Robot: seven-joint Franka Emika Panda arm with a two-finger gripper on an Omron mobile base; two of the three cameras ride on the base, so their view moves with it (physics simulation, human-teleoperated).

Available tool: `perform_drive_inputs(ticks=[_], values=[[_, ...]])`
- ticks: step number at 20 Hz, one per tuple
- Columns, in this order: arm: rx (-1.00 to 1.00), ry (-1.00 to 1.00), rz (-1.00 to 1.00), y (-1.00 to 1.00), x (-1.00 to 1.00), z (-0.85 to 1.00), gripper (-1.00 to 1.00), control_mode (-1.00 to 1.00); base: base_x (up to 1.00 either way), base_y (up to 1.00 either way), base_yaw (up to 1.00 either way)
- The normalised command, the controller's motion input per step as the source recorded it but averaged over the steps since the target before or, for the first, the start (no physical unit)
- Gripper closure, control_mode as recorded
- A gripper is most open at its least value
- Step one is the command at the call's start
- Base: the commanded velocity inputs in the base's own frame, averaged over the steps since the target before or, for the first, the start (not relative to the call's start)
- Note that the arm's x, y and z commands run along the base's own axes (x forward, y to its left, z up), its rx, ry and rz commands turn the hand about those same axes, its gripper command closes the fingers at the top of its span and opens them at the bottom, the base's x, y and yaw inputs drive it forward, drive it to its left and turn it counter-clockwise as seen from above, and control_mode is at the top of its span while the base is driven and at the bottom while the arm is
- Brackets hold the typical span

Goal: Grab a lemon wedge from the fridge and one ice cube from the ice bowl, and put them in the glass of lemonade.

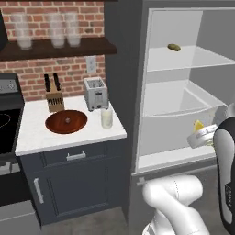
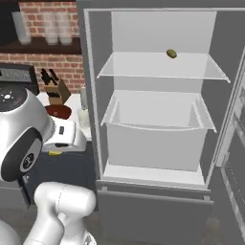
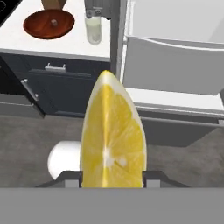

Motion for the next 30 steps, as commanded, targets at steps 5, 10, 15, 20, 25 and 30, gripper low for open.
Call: perform_drive_inputs(ticks=[5,10,15,20,25,30], values=[[0.00,0.00,0.00,0.00,0.00,0.00,1.00,1.00,0.23,1.00,-0.01],[0.00,0.00,0.00,0.00,0.00,0.00,1.00,1.00,0.60,0.93,-0.14],[0.00,0.00,0.00,0.00,0.00,0.00,1.00,1.00,0.73,0.53,-0.23],[0.00,0.00,0.00,0.00,0.00,0.00,1.00,1.00,0.55,0.11,-0.28],[0.00,0.00,0.00,0.00,0.00,0.00,1.00,1.00,0.44,0.06,-0.33],[0.00,0.00,0.00,0.00,0.00,0.00,1.00,1.00,0.30,0.28,-0.40]])
